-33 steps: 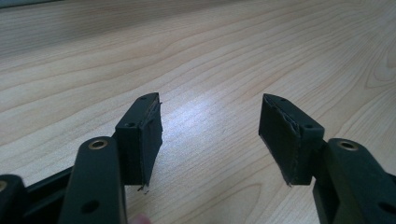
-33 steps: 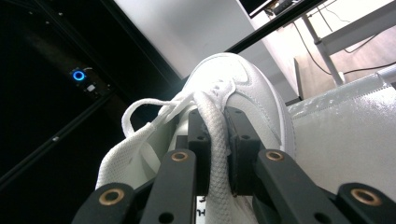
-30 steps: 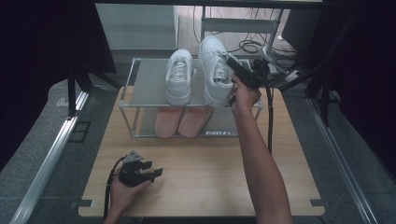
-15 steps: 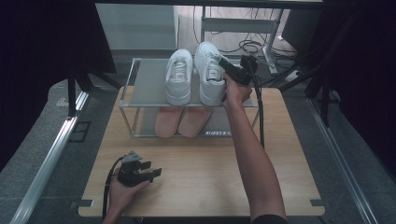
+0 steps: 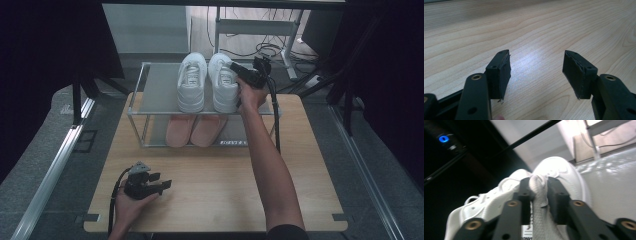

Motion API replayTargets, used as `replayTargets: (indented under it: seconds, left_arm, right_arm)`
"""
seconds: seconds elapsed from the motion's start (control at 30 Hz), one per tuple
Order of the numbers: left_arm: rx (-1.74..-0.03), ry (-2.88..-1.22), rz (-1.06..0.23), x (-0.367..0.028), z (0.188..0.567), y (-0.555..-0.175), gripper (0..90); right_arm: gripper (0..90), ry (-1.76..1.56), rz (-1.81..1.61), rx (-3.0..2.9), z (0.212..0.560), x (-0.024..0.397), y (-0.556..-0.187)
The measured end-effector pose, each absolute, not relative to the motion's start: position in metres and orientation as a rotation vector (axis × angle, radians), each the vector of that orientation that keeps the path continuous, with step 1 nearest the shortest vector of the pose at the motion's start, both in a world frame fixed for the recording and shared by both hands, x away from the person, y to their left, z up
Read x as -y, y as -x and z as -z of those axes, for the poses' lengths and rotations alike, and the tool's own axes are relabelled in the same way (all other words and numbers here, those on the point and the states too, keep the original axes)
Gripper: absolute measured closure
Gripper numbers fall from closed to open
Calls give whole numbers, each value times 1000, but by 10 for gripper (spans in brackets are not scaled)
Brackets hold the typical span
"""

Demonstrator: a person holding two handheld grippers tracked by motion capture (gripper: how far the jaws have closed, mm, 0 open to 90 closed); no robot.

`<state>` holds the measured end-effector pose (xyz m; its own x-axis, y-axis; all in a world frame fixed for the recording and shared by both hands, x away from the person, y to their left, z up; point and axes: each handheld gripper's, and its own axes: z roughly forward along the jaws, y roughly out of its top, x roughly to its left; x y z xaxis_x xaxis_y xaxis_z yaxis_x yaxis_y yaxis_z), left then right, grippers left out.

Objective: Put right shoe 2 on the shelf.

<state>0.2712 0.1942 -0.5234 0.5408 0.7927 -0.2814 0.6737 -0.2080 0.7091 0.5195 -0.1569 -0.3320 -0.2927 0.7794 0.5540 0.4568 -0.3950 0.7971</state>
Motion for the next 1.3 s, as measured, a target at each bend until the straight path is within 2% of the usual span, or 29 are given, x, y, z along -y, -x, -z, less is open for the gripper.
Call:
replayTargets:
  seconds: [0.07, 0.1, 0.43, 0.9, 1.3]
  left_arm:
    - [-1190, -1946, -181, -194, 523, -271, 399]
    - [-1190, -1946, -181, -194, 523, -271, 399]
    - [-1190, -1949, -187, -193, 523, -270, 399]
    - [-1190, -1954, -196, -191, 522, -269, 399]
    - [-1193, -1962, -188, -188, 523, -269, 399]
  right_arm:
    - [624, -1670, -1784, -1557, 332, 157, -520]
    - [616, -1666, -1795, -1564, 331, 158, -520]
    - [638, -1547, -1871, -1565, 323, 183, -487]
    - [782, -1495, -1872, -1628, 342, 212, -442]
    - [874, -1435, -1862, -1691, 358, 207, -425]
